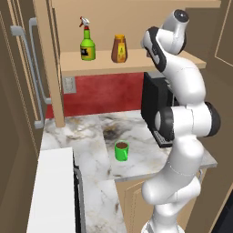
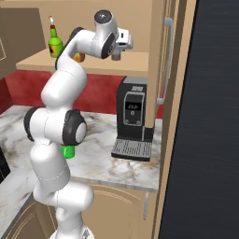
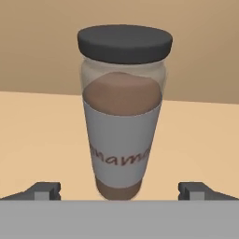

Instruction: Pick the cinnamon and honey bottle from the cabinet and place them next to the mug.

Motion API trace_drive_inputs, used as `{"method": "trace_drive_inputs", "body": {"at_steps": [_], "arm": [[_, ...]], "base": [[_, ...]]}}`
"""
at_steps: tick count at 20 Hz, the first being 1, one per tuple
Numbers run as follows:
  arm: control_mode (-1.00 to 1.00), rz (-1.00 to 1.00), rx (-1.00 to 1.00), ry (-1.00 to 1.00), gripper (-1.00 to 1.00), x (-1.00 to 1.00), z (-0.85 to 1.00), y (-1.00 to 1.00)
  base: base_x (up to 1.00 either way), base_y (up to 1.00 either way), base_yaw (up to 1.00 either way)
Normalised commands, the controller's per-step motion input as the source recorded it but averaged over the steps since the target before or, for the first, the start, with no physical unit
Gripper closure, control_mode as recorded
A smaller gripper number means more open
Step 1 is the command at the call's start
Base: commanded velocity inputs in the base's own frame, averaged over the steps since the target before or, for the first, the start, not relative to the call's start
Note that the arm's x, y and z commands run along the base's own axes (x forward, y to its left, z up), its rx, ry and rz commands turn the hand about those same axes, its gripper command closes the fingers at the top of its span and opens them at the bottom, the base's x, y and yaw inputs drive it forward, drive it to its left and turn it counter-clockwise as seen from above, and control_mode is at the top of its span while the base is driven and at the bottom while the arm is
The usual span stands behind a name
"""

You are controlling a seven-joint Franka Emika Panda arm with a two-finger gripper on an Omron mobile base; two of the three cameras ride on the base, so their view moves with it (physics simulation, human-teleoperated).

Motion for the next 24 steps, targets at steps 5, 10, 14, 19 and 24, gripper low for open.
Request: {"method": "trace_drive_inputs", "body": {"at_steps": [5,10,14,19,24], "arm": [[-1.0,0.0,0.0,0.01,-1.0,0.15,-0.08,0.0],[-1.0,0.0,0.0,0.0,-1.0,0.16,0.0,0.0],[-1.0,0.0,0.0,0.0,-1.0,0.19,0.0,0.0],[-1.0,0.0,0.0,0.0,-1.0,0.13,0.0,0.0],[-1.0,0.0,0.0,0.0,-1.0,0.07,0.0,0.0]], "base": [[0.0,0.0,0.0],[0.0,0.0,0.0],[0.0,0.0,0.0],[0.0,0.0,0.0],[0.0,0.0,0.0]]}}
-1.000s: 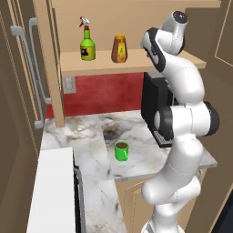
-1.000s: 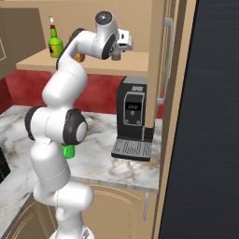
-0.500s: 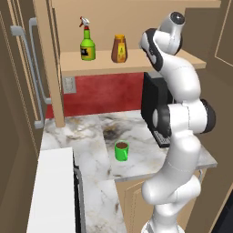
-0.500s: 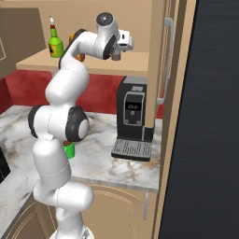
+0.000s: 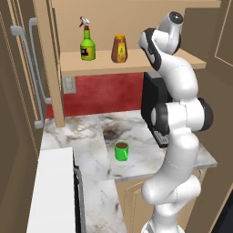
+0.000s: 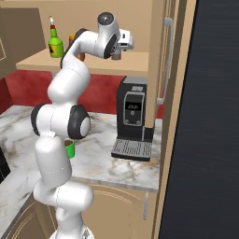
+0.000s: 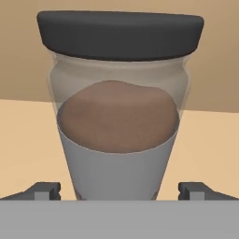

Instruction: Pick the cinnamon and honey bottle from the cabinet and place them next to the mug.

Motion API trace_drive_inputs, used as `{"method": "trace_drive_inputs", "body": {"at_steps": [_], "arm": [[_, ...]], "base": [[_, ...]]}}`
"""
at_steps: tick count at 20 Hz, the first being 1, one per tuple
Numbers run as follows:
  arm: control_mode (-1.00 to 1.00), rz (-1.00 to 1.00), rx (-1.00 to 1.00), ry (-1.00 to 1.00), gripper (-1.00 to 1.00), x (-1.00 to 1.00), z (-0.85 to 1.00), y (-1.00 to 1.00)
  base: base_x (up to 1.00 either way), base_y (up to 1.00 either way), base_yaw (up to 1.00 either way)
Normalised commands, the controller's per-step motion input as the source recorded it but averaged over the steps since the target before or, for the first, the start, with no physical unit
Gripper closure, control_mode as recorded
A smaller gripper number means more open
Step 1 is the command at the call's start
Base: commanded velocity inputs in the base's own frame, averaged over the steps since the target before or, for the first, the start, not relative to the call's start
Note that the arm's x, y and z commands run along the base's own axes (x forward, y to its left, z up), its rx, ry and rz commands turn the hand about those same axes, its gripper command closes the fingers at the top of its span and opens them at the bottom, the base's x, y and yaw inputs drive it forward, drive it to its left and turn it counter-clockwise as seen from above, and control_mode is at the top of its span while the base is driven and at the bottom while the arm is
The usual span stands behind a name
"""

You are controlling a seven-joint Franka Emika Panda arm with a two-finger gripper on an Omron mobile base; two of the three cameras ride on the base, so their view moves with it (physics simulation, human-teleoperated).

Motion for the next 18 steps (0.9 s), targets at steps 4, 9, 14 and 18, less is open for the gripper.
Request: {"method": "trace_drive_inputs", "body": {"at_steps": [4,9,14,18], "arm": [[-1.0,0.0,0.0,0.0,-1.0,0.0,0.0,0.0],[-1.0,0.0,0.0,0.0,1.0,0.0,0.0,0.0],[-1.0,0.0,0.0,0.0,1.0,0.0,0.0,0.0],[-1.0,0.0,0.0,0.0,1.0,-0.27,0.0,0.0]], "base": [[0.0,0.0,0.0],[0.0,0.0,0.0],[0.0,0.0,0.0],[0.0,0.0,0.0]]}}
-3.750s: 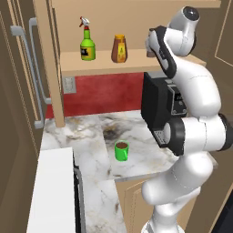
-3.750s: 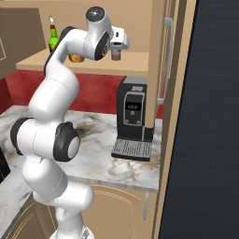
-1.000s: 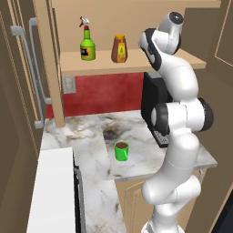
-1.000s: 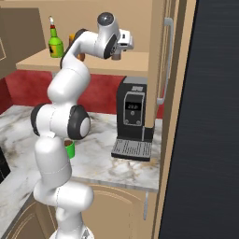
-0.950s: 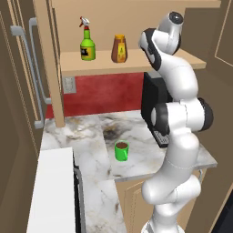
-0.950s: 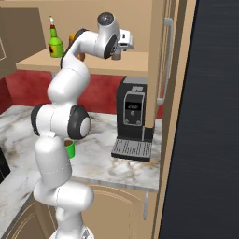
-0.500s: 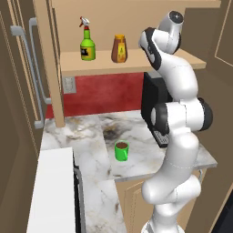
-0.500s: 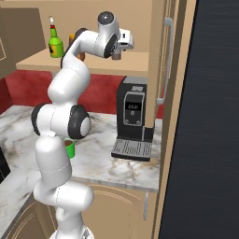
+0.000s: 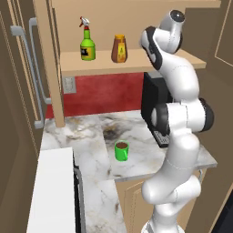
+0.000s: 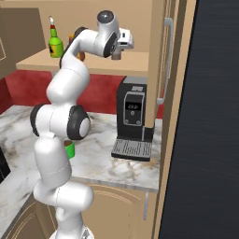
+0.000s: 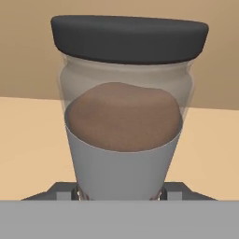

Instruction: Pick the cinnamon and honey bottle from the cabinet and place them next to the mug.

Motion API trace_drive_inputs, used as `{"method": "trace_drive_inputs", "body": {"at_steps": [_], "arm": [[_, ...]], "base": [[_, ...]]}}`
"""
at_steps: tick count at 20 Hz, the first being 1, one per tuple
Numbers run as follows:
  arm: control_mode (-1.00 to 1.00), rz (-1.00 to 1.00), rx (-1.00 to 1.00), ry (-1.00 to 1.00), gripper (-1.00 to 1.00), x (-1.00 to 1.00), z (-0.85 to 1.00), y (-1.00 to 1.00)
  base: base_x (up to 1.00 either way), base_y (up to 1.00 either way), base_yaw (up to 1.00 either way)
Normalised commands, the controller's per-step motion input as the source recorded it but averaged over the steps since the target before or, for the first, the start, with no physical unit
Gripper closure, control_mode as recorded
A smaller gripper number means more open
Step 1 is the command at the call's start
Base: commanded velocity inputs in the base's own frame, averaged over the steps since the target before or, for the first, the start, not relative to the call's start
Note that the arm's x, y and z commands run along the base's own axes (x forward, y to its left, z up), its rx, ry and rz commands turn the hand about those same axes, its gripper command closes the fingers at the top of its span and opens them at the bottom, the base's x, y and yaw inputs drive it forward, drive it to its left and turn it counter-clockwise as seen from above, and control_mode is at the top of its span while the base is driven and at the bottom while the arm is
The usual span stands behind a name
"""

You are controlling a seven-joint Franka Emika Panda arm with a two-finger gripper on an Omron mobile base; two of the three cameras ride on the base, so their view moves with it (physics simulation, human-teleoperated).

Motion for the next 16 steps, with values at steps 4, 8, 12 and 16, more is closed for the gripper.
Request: {"method": "trace_drive_inputs", "body": {"at_steps": [4,8,12,16], "arm": [[-1.0,0.0,0.02,0.0,1.0,-0.91,0.0,0.0],[-1.0,0.0,0.01,-0.01,1.0,-0.94,0.0,0.0],[-1.0,0.0,0.0,-0.04,1.0,-0.94,0.0,0.0],[-1.0,0.0,0.0,-0.05,1.0,-1.0,0.0,0.04]], "base": [[0.0,0.0,0.0],[0.0,0.0,0.0],[0.0,0.0,0.0],[0.0,0.0,0.0]]}}
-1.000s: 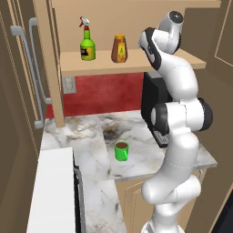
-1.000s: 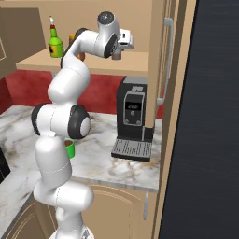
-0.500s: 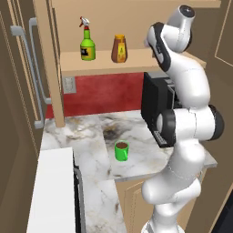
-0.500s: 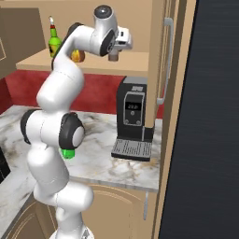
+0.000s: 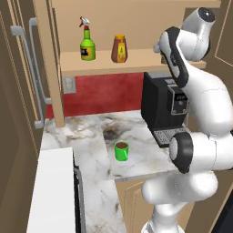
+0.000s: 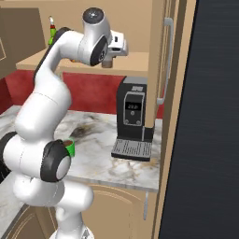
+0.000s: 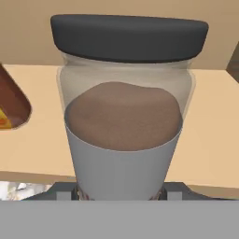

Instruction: Pick the cinnamon and honey bottle from the cabinet and place them next to the mug.

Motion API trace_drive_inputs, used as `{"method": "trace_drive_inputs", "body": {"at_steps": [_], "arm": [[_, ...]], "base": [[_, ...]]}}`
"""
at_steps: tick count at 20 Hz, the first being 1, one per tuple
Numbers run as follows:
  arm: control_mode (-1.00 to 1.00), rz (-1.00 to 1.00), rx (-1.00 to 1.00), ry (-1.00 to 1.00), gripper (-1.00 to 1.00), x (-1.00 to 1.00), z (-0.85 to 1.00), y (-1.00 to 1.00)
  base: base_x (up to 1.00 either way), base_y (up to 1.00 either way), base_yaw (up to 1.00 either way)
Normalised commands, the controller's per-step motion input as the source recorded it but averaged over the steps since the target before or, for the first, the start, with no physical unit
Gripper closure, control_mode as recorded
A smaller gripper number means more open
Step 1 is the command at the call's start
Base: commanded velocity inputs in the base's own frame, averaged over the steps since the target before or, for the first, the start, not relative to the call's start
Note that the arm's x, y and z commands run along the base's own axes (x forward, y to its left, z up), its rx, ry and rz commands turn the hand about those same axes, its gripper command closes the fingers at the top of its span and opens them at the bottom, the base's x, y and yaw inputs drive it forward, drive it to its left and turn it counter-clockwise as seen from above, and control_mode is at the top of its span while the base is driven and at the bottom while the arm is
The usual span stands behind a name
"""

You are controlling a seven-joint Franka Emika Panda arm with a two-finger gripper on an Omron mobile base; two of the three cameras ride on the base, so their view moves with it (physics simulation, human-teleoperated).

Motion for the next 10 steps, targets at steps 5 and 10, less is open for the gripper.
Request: {"method": "trace_drive_inputs", "body": {"at_steps": [5,10], "arm": [[-1.0,0.07,0.0,-0.01,1.0,-1.0,-0.01,0.31],[-1.0,0.27,0.0,0.0,1.0,-1.0,-0.12,0.39]], "base": [[0.0,0.0,0.0],[0.0,0.0,0.0]]}}
